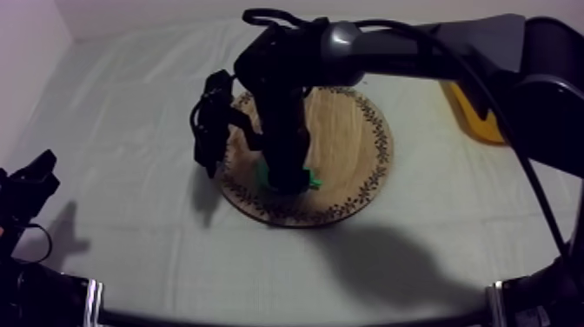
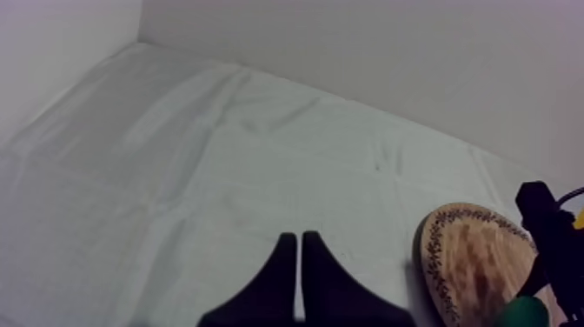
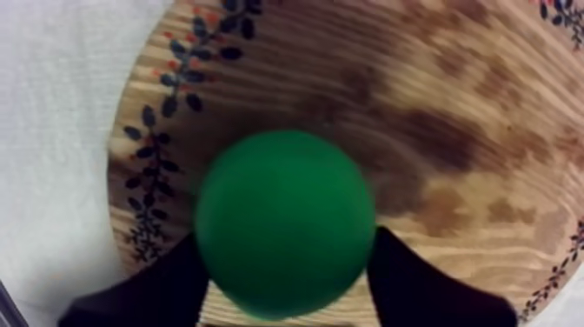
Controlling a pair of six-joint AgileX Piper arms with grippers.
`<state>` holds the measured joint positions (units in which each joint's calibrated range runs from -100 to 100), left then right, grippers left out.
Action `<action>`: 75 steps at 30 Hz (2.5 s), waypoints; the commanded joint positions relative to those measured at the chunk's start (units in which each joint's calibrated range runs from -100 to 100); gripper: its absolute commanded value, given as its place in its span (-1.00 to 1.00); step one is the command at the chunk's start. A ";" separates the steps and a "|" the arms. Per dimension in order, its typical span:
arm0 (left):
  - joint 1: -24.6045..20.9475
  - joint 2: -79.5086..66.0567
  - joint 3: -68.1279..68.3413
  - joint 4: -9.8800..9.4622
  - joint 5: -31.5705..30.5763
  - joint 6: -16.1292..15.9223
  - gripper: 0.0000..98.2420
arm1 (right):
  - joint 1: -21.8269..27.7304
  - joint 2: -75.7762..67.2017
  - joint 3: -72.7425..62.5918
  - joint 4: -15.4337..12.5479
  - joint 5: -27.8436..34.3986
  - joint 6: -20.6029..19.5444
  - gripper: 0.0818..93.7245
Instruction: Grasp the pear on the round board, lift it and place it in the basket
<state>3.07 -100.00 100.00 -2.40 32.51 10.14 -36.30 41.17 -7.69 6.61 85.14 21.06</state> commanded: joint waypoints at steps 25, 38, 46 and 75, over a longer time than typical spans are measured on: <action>0.01 0.00 0.00 -0.02 -0.01 -0.01 -1.00 | 7.31 -20.00 -0.55 3.33 -4.16 0.97 -0.12; 0.01 0.00 0.00 -0.02 -0.01 -0.01 -1.00 | 21.57 -27.67 -2.56 6.23 -7.82 -1.61 -0.10; 0.01 0.00 0.00 -0.02 -0.01 -0.01 -1.00 | 30.11 -26.43 -5.20 7.82 -9.13 -6.50 -0.08; 0.01 0.00 0.00 -0.02 -0.01 -0.01 -1.00 | 41.60 -23.53 22.26 9.99 -17.43 -15.21 0.28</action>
<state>3.07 -100.00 100.00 -2.40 32.51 10.14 5.30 17.43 13.42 16.55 67.94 5.73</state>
